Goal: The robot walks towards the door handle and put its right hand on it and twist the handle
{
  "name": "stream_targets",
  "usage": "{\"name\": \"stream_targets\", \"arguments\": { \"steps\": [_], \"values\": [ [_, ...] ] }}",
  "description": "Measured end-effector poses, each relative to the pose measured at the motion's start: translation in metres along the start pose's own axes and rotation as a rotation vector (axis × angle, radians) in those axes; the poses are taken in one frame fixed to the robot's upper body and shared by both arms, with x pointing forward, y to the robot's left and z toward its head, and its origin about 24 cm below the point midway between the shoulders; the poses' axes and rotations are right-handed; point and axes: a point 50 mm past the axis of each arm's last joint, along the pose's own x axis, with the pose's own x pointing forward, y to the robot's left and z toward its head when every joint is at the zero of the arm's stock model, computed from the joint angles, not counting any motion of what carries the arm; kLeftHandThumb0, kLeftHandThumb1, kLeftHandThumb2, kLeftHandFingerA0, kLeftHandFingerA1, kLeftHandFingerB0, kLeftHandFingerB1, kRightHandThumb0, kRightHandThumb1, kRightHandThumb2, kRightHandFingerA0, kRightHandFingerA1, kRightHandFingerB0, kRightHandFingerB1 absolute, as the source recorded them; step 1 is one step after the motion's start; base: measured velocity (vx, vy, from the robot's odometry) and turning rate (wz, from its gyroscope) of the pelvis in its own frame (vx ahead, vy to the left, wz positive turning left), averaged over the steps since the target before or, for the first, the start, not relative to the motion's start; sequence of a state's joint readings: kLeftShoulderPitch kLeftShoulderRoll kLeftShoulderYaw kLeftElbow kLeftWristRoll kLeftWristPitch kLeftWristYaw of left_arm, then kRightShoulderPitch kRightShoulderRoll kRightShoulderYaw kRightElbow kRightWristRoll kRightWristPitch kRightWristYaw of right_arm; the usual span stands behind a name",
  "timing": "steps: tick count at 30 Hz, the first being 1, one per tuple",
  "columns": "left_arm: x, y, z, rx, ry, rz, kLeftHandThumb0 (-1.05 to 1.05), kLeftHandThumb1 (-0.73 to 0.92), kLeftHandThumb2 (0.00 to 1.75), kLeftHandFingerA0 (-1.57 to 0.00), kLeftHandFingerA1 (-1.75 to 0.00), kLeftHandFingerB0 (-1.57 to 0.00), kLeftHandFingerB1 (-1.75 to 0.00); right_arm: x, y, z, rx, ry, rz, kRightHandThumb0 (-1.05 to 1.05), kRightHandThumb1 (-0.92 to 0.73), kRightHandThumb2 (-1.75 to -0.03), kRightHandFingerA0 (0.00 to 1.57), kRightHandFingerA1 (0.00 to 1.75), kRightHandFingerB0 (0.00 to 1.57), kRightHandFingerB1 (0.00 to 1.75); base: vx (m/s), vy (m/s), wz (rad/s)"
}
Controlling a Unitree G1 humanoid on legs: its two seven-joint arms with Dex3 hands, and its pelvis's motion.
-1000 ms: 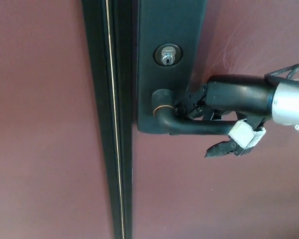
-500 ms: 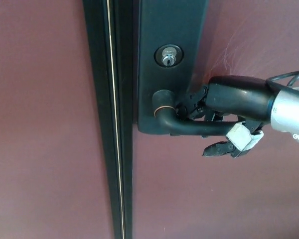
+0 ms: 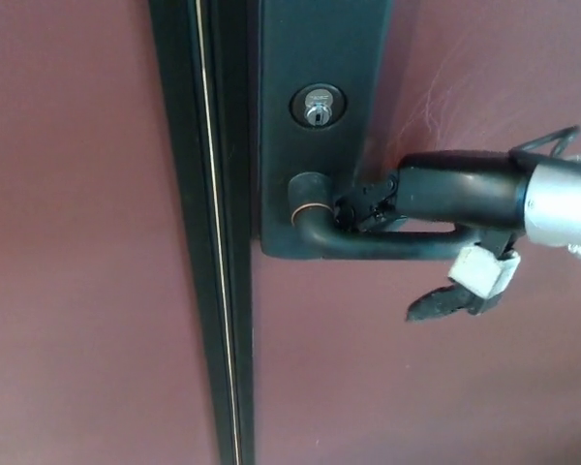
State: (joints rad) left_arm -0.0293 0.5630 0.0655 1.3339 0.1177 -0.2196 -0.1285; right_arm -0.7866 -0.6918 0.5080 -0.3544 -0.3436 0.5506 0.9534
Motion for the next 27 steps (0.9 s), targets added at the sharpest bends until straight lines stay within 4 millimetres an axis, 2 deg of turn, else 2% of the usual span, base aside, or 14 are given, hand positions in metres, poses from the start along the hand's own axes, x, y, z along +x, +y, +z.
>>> {"name": "stream_targets", "arguments": {
  "steps": [9, 13, 14, 19, 20, 27],
  "values": [
    [0.0, 0.0, 0.0, 0.001, -0.001, -0.001, -0.31, 0.6, 0.59, -0.76, -0.5, -0.59, -0.44, -0.015, -0.02, 0.004, 0.032, 0.018, 0.074, -0.35, -0.23, -0.86, 0.02, 0.48, 0.0, 0.45, 0.0, 0.0, 0.0],
    [0.0, 0.001, 0.001, 0.004, -0.002, -0.001, -0.31, 0.6, 0.59, -0.76, -0.5, -0.59, -0.44, -0.028, -0.032, 0.004, 0.064, 0.024, 0.077, -0.35, -0.23, -0.86, 0.02, 0.48, 0.01, 0.45, 0.0, 0.0, 0.0],
    [0.0, 0.001, 0.001, 0.004, -0.002, -0.001, -0.31, 0.6, 0.59, -0.76, -0.5, -0.59, -0.44, -0.03, -0.034, 0.004, 0.068, 0.026, 0.074, -0.72, -0.54, -0.57, 0.2, 0.31, 0.19, 0.27, 0.0, 0.0, 0.0],
    [0.0, 0.001, 0.0, 0.006, 0.0, -0.001, -0.31, 0.6, 0.59, -0.76, -0.5, -0.59, -0.44, -0.039, -0.042, 0.004, 0.087, 0.037, 0.048, -0.71, -0.54, -0.57, 0.2, 0.31, 0.19, 0.27, 0.0, 0.0, 0.0],
    [0.0, 0.001, 0.001, 0.007, -0.001, -0.001, -0.31, 0.6, 0.59, -0.76, -0.5, -0.59, -0.44, -0.04, -0.042, 0.004, 0.092, 0.039, 0.046, -0.35, -0.23, -0.86, 0.02, 0.48, 0.01, 0.46, 0.0, 0.0, 0.0],
    [0.0, 0.002, 0.0, 0.007, 0.001, -0.001, -0.3, 0.6, 0.59, -0.75, -0.49, -0.58, -0.43, -0.048, -0.051, 0.0, 0.137, 0.035, 0.031, -0.37, -0.21, -0.86, 0.01, 0.49, 0.0, 0.47, 0.0, 0.0, 0.0]
  ]
}}
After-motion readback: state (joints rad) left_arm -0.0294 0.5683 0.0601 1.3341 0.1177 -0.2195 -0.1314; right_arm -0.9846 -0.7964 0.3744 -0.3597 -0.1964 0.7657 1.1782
